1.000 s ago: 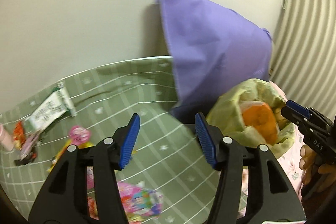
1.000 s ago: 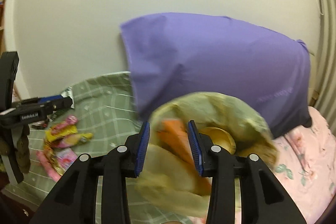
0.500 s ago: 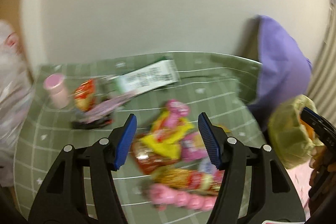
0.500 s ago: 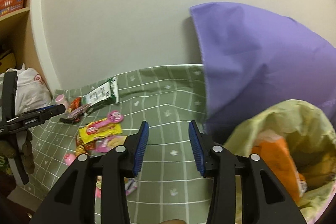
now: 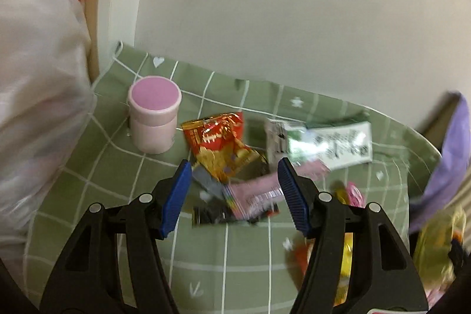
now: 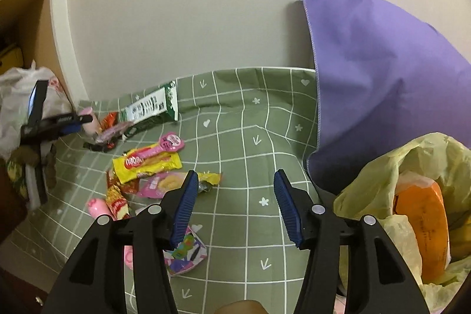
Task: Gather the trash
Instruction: 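Move both tools back over the table toward the remaining wrappers, then grasp the red candy wrapper with the left tool while the right tool grasps the long snack stick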
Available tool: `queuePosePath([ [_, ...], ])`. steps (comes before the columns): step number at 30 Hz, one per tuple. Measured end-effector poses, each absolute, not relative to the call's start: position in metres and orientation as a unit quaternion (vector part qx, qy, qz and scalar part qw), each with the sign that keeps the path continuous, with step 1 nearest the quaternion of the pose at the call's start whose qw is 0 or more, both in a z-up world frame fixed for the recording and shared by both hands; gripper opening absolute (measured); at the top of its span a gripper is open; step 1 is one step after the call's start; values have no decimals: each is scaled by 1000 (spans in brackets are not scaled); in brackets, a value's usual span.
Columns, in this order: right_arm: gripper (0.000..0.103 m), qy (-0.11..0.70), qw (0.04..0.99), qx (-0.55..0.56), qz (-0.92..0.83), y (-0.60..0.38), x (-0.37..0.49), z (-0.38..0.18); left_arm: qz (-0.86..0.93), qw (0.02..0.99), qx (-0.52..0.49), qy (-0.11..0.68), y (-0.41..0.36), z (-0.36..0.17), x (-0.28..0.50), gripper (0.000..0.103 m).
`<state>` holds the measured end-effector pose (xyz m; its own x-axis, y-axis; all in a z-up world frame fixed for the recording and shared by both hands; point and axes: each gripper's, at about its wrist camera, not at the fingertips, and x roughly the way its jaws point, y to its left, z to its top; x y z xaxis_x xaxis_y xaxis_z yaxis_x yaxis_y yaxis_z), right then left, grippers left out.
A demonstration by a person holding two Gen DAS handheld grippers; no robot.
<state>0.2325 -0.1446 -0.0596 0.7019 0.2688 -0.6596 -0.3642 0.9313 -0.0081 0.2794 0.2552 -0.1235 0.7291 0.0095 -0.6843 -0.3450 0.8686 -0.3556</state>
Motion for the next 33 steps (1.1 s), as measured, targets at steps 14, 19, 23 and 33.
queuePosePath([
  [14,50,402,885,-80,220,-128,233,-93,97,885,-222,397,250,-144,304,16],
  [19,50,415,865,-72,272,-118,229,-100,61,895,-215,387,229,-120,259,16],
  [23,50,425,843,-70,323,-100,222,-107,23,894,-214,394,205,-111,226,16],
  [33,25,452,787,-131,398,-41,216,-135,-10,883,-190,429,164,-129,176,28],
])
